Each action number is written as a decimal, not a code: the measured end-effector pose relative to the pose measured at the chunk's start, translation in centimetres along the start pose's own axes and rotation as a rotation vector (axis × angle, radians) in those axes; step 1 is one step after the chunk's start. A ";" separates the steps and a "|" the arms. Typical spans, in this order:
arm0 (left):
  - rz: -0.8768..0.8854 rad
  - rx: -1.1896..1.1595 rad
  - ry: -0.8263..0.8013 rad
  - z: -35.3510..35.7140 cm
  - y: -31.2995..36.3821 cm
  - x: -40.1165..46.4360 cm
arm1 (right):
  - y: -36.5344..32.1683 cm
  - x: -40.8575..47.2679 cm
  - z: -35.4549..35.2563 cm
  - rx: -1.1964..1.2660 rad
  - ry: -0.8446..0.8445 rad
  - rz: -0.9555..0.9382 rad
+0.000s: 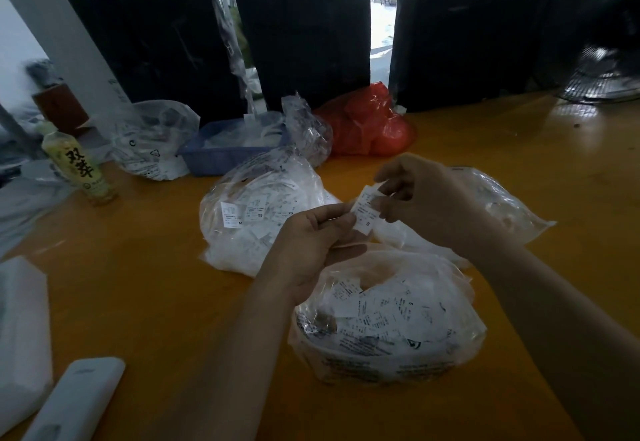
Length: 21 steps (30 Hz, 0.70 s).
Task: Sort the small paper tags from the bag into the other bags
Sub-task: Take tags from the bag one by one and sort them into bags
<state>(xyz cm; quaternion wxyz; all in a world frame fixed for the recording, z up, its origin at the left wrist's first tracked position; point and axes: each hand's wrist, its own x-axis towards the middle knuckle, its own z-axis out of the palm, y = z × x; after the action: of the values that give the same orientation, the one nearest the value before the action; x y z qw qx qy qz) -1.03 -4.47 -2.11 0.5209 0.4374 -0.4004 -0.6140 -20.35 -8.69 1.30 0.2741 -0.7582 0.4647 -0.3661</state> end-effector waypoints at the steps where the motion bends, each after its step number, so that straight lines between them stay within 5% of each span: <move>1: 0.003 -0.002 -0.002 0.0 0.0 0.0 | 0.1 0.1 0.0 0.012 0.017 0.002; 16: -0.032 -0.095 -0.022 -0.1 0.5 -0.1 | -0.5 -0.6 0.6 -0.036 -0.144 -0.084; 21: 0.181 0.372 0.077 -0.4 0.3 -0.3 | -0.4 -0.4 0.6 -0.037 -0.029 -0.043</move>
<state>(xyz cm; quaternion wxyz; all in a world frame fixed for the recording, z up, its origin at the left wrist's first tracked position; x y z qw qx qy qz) -0.53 -4.23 -1.89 0.4993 0.5115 -0.5240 -0.4631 -19.81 -8.16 1.16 0.2588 -0.7783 0.4508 -0.3521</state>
